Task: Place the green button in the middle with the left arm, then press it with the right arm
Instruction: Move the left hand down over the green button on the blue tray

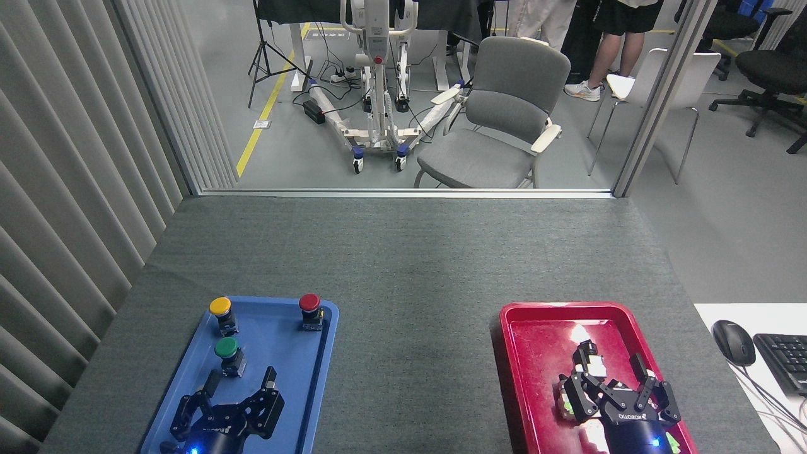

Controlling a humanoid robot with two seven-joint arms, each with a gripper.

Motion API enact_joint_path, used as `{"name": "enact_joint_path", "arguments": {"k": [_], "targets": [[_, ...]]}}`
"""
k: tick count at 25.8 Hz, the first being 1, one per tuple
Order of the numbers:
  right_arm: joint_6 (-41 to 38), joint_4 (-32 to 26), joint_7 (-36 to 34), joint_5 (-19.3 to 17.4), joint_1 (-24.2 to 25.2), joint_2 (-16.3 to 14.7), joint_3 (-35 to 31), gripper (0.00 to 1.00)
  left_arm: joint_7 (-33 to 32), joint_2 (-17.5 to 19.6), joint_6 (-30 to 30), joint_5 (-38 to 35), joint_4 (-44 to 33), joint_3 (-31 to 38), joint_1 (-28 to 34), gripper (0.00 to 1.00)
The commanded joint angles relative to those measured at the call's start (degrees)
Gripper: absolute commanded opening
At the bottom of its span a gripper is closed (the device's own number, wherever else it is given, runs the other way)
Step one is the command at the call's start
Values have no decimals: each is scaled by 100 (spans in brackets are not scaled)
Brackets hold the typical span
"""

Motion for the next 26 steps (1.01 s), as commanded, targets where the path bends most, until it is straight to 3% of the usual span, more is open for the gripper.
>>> {"name": "enact_joint_path", "arguments": {"k": [1, 5, 12, 16, 21, 23, 26], "targets": [[1, 0, 1, 0, -6, -10, -24, 100, 14, -238, 56, -133, 240, 361, -49, 100], [1, 0, -8, -9, -23, -107, -50, 100, -21, -246, 170, -133, 319, 413, -75, 100], [-43, -105, -43, 35, -67, -89, -50, 99, -56, -97, 1295, -168, 1189, 396, -761, 100], [-17, -79, -17, 35, -111, -89, -68, 97, -4, 9, 1357, -168, 1655, 369, -1156, 100], [159, -17, -17, 97, -155, -133, -33, 97, 14, 17, 1410, -176, 1708, 264, -1192, 100], [212, -9, -17, 492, -190, -98, -33, 97, 23, 17, 1489, -212, 1716, 238, -1200, 100], [598, -26, -26, 1538, -138, -28, 29, 93, 172, 96, 1717, -361, 1760, 211, -1218, 100]]}}
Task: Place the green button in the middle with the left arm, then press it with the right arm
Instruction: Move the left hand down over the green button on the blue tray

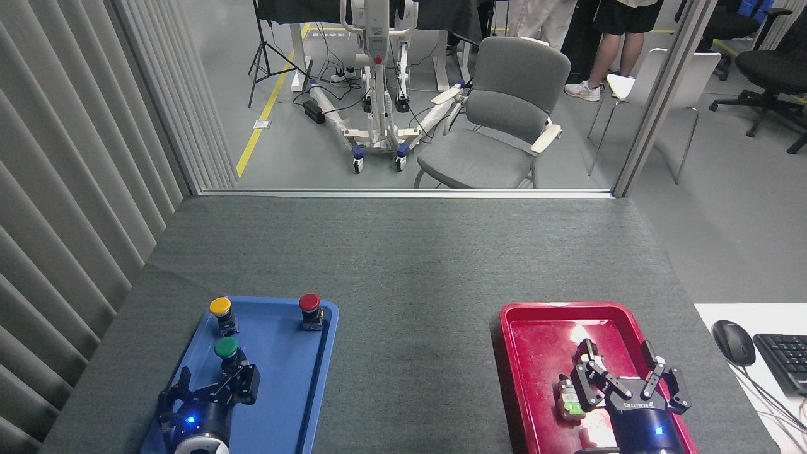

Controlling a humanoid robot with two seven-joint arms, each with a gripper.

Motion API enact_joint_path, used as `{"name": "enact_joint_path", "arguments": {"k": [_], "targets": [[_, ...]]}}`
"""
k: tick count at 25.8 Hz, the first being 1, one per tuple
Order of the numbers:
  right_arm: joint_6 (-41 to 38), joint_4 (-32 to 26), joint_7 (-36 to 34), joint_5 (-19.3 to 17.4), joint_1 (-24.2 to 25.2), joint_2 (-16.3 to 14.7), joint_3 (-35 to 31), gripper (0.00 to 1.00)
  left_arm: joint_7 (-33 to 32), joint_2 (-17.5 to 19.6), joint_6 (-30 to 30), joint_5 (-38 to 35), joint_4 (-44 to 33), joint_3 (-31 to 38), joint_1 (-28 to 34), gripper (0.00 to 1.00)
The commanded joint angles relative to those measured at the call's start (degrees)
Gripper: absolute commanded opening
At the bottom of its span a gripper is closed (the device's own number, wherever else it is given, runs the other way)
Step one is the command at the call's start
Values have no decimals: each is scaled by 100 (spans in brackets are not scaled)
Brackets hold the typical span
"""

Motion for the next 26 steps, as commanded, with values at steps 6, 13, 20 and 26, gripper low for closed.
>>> {"name": "enact_joint_path", "arguments": {"k": [6, 13, 20, 26], "targets": [[966, -11, 14, 1117, 27, 170, 621, 93, 535, 203, 185, -117, 368, -414, -132, 100], [729, -11, 23, 1099, 27, 196, 621, 98, 544, 308, 89, -108, 570, -810, -246, 99], [606, -37, 6, 1090, 45, 416, 586, 99, 535, 308, 89, -100, 1177, -819, -721, 96], [377, -37, -3, 906, 62, 451, 603, 99, 509, 326, 89, -56, 1352, -810, -844, 82]]}}
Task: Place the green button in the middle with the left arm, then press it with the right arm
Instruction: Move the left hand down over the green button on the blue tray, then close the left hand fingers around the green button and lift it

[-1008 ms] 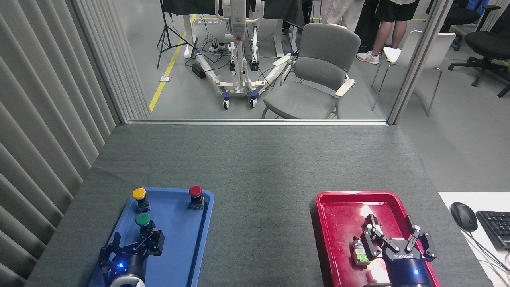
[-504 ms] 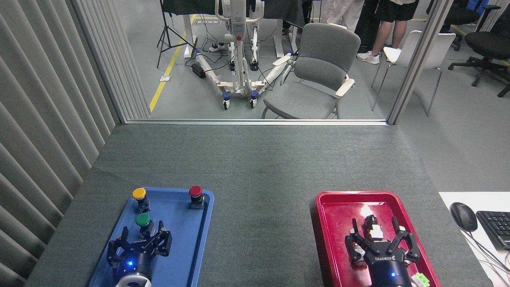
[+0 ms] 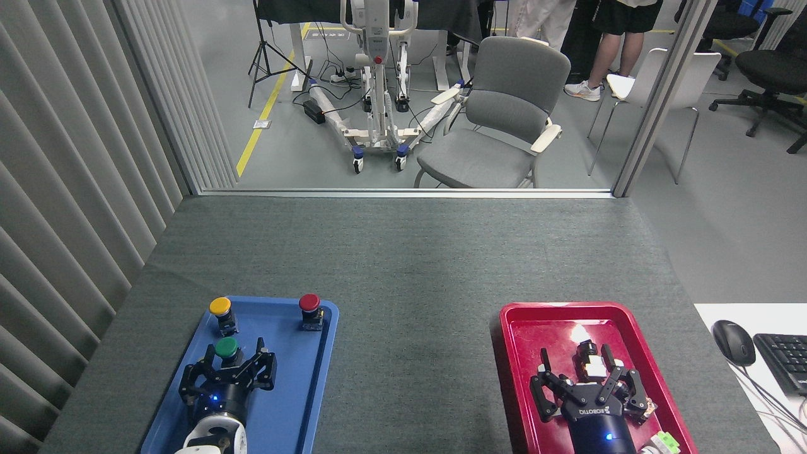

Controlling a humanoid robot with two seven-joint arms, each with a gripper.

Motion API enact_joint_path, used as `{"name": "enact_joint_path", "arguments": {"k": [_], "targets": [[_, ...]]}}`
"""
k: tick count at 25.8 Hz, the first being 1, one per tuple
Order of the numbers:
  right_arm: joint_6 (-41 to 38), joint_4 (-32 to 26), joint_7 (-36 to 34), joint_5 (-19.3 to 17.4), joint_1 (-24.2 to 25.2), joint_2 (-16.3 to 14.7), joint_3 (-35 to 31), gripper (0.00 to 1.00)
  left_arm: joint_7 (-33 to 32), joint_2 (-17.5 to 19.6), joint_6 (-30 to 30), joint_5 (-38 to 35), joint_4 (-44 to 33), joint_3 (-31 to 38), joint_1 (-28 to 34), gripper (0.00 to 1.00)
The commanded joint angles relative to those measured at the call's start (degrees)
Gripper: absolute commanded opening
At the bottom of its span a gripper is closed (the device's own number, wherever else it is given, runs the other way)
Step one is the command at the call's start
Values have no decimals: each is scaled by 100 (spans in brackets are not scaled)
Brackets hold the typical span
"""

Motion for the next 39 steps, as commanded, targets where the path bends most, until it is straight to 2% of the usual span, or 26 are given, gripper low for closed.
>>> {"name": "enact_joint_path", "arguments": {"k": [1, 8, 10, 14, 20, 23, 26, 31, 37, 39], "targets": [[-256, 0, -16, -79, 1, 22, 7, 99, -25, 10, 10, 49, 61, 6, -48, 81], [-336, 35, -43, -123, -25, 65, 16, 99, -69, 98, 28, 102, 78, 32, -40, 76], [-318, 35, -43, -211, -43, 83, 7, 99, -69, 115, 11, 93, 70, 32, -31, 70], [-336, 35, -52, -492, -16, 74, 25, 99, -78, 124, -25, 102, 78, 32, -31, 65], [-415, 35, -52, -756, 1, 74, 25, 99, -78, 142, -578, 67, 78, 32, 4, 38], [-564, 0, -148, -729, 36, 30, 33, 99, 19, 151, -613, 66, 78, 24, 13, 25], [-573, 9, -465, -738, 28, -22, -2, 99, 54, 151, -613, 66, 78, 24, 22, 16], [-590, 35, -526, -765, 19, -22, 16, 99, 230, 151, -631, 75, 78, 32, 74, 10], [-784, -9, -658, -756, -69, -22, 33, 99, 300, 177, -666, 84, 70, 24, 101, 10], [-933, -18, -658, -756, -87, -128, 25, 99, 335, 186, -807, 93, 61, 32, 110, 9]]}}
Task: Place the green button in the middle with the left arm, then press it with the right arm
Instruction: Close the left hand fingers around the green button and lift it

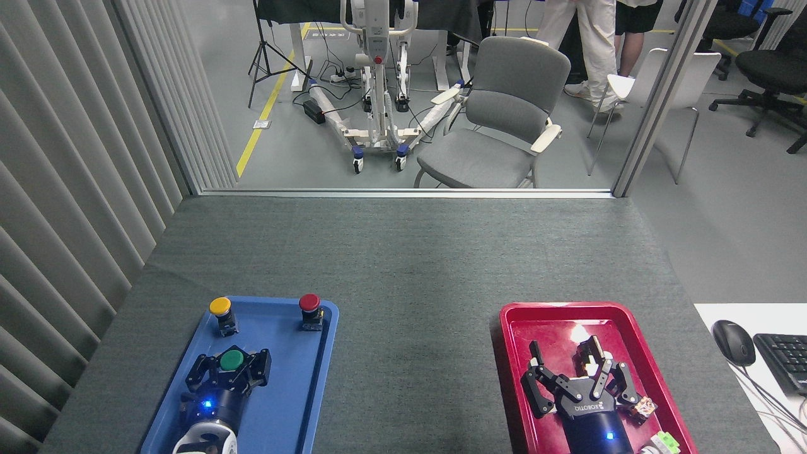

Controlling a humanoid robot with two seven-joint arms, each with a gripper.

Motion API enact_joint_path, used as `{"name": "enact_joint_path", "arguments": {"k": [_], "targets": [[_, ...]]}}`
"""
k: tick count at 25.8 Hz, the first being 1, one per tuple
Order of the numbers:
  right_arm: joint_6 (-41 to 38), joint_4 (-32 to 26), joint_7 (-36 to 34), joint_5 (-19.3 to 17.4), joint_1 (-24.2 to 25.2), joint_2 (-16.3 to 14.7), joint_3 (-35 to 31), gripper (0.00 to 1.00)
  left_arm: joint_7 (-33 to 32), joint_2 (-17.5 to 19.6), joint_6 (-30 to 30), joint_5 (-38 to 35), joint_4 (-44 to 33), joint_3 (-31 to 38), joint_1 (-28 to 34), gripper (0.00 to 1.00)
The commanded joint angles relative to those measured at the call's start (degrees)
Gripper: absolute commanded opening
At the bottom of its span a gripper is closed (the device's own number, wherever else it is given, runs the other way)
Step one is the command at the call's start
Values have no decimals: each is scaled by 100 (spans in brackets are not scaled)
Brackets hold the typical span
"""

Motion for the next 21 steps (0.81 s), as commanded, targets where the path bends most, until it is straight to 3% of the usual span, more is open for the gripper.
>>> {"name": "enact_joint_path", "arguments": {"k": [1, 6, 11, 17, 21], "targets": [[-224, 24, 8, -2, -85, -167, -12, 99, 68, 10, -197, 15, -16, 0, 23, 8], [-295, 235, 44, -20, -322, -334, -3, 99, 95, 10, -408, 24, -60, 18, 41, 7], [-286, 244, 237, -11, -357, -351, -3, 99, 385, 19, -1023, 94, -122, 44, 111, 3], [-330, 244, 509, -2, -419, -334, 67, 99, 411, 115, -1067, 191, -122, 44, 120, 4], [-699, 376, 501, -20, -472, -281, 93, 99, 402, 115, -1023, 226, -95, 53, 120, 14]]}}
